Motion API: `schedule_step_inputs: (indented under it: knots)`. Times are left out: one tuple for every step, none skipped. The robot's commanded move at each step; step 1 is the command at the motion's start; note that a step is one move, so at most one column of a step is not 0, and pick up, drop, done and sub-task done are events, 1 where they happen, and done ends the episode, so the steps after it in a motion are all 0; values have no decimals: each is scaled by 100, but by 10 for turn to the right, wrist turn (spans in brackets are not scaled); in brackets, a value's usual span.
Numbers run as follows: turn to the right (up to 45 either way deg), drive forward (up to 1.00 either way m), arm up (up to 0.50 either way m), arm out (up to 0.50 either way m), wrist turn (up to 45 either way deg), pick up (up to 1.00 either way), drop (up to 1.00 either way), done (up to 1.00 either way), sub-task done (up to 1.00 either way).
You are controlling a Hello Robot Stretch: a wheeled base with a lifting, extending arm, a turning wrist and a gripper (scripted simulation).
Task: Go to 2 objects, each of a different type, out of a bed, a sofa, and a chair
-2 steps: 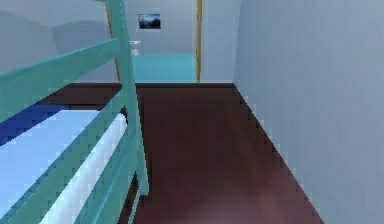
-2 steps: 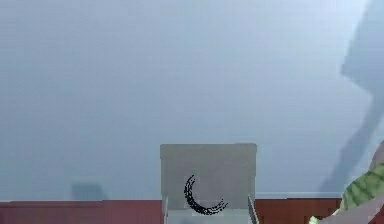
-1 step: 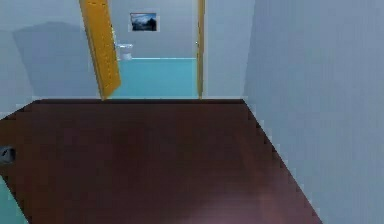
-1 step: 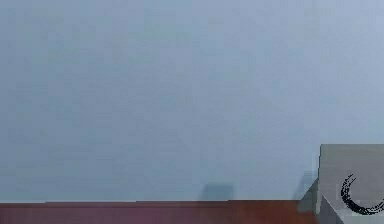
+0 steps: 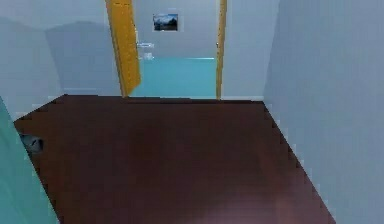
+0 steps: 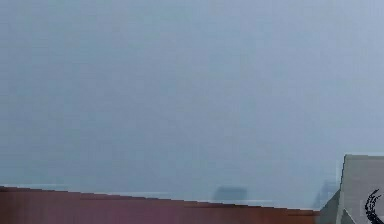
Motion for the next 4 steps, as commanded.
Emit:
schedule_step_inputs:
  knots:
    - [0,55,0,0,0,0,0,0,0]
    - [0,100,0,0,0,0,0,0,0]
    - [-30,0,0,0,0,0,0,0,0]
    - [0,100,0,0,0,0,0,0,0]
